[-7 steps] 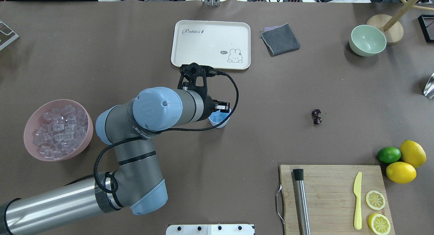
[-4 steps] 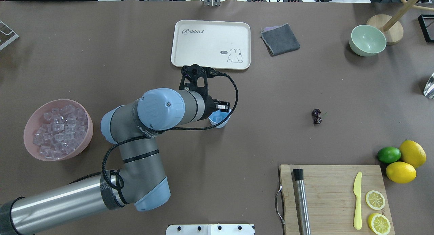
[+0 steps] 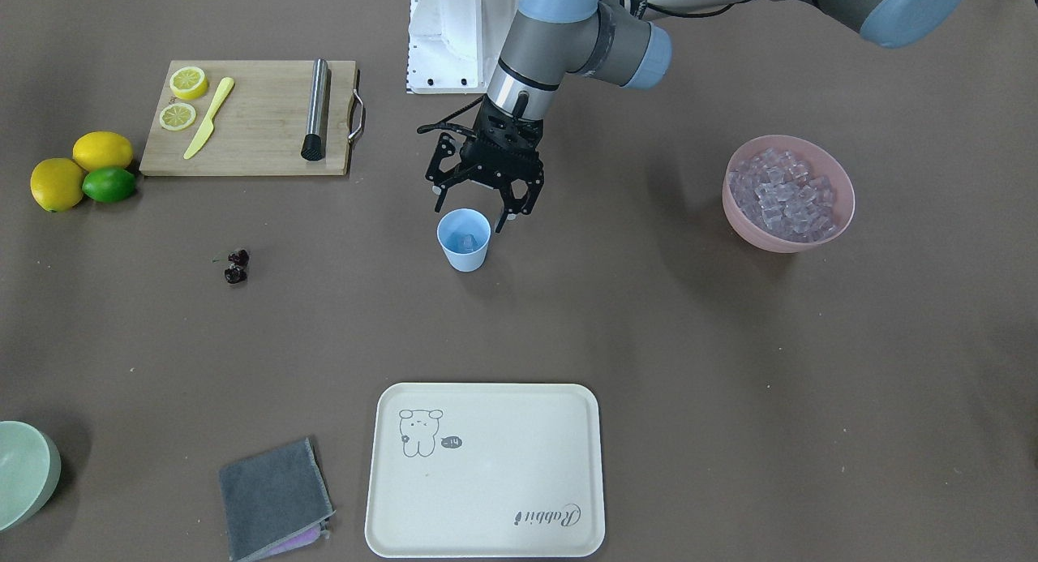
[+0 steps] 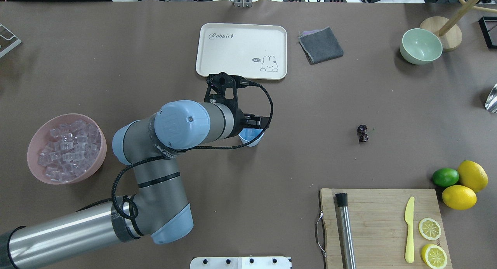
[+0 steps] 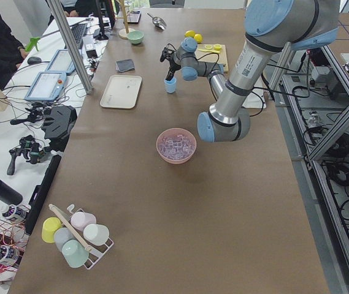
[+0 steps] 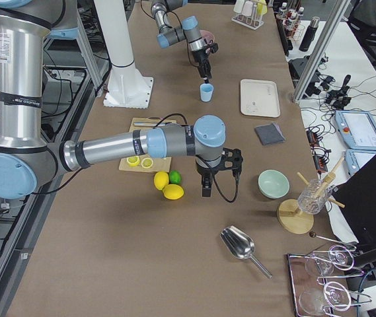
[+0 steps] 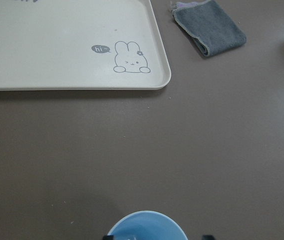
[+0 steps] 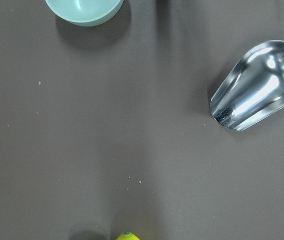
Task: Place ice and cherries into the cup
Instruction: 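Open the left gripper above the cup to drop the ice cube, then move the left gripper back over the pink bowl, then lower the left gripper into the pink bowl toward the ice cubes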
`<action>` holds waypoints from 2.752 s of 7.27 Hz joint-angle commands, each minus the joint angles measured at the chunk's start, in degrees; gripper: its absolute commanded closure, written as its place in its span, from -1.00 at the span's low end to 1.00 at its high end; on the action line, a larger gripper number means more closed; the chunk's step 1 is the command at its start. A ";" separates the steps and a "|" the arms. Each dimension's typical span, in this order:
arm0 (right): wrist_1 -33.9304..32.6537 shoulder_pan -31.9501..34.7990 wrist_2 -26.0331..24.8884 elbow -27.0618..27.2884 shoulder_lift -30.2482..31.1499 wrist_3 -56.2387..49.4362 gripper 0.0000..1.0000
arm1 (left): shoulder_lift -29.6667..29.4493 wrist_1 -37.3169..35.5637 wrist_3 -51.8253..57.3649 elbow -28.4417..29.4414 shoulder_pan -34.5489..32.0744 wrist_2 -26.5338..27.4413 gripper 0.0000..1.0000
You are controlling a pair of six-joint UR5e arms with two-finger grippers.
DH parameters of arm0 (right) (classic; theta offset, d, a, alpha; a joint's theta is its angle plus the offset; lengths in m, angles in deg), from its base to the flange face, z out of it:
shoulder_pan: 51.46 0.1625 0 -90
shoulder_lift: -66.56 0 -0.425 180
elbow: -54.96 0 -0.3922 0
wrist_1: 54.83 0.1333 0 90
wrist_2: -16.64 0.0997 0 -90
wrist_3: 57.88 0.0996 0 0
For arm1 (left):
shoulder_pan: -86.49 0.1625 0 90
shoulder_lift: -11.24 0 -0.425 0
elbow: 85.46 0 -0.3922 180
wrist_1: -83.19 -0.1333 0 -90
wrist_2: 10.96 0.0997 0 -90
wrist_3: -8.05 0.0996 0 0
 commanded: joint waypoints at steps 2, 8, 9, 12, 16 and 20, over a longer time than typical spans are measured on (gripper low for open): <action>-0.09 0.00 0.07 0.83 0.30 0.03 -1.00 | 6.44 -19.60 8.92 -17.56 -7.38 -8.60 -0.94; -0.09 0.00 0.42 0.31 0.30 0.12 -1.00 | 40.45 -20.18 18.10 -32.20 -24.64 -22.80 -0.94; -0.09 -0.09 0.51 0.31 0.30 0.20 -1.00 | 42.94 -19.92 15.91 -31.87 -24.56 -22.54 -0.94; -0.09 -0.18 0.25 0.22 0.30 0.20 -1.00 | 37.64 -19.57 14.84 -25.31 -20.71 -22.62 -0.94; -0.09 -0.09 -0.28 -0.22 0.39 0.20 -1.00 | 33.64 -17.46 20.87 -20.00 -18.31 -23.41 -0.94; -0.09 -0.09 -0.11 -0.22 0.65 0.20 -1.00 | 39.78 -16.41 29.67 -20.88 -20.94 -25.68 -0.94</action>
